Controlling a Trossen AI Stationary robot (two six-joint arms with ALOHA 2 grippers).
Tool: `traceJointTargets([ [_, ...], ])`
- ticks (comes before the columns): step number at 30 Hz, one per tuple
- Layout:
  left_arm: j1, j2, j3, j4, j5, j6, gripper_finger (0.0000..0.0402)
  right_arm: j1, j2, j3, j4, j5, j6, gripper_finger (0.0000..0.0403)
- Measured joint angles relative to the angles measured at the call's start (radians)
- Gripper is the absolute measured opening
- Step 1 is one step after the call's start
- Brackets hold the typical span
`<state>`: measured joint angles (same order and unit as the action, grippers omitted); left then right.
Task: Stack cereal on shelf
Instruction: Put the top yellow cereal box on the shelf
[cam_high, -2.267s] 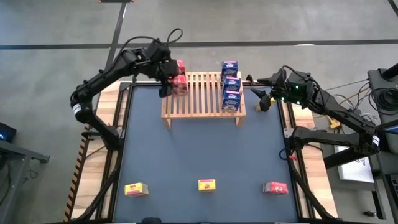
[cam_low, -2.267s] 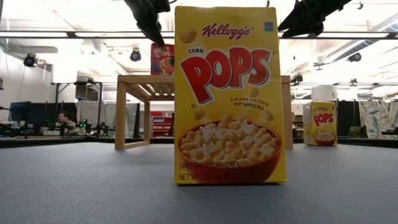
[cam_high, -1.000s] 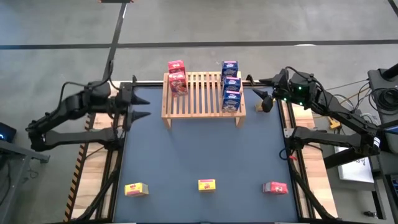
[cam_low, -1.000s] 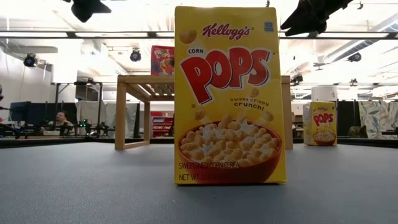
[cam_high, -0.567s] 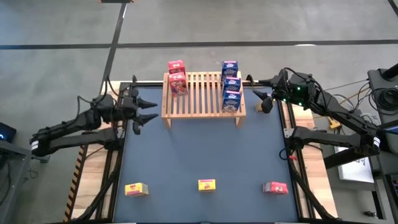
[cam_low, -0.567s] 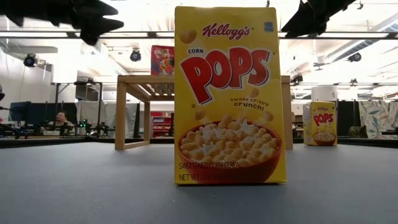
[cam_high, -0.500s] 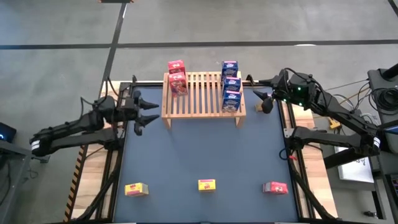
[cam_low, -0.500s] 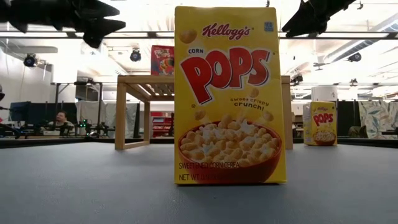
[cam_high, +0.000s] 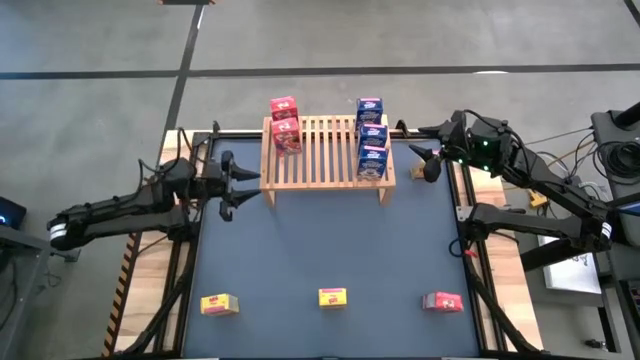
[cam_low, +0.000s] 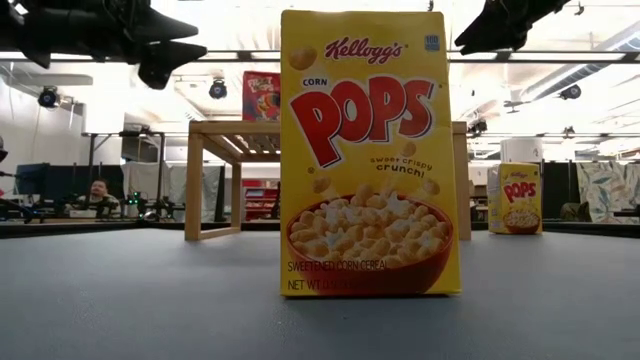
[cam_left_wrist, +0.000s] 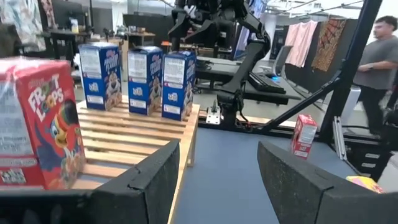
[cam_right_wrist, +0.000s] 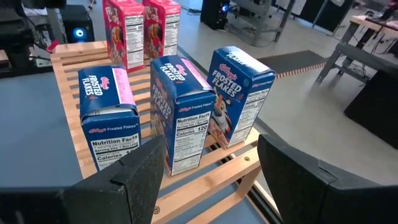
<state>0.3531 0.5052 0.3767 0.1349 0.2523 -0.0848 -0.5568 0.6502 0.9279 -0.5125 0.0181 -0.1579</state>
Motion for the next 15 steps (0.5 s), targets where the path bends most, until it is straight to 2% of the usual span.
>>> traceJointTargets([
  [15, 0.0, 0.062, 0.0, 0.0, -0.007, -0.025, 0.02, 0.0, 0.001, -0.001, -0.007, 0.0, 0.027, 0.0244],
])
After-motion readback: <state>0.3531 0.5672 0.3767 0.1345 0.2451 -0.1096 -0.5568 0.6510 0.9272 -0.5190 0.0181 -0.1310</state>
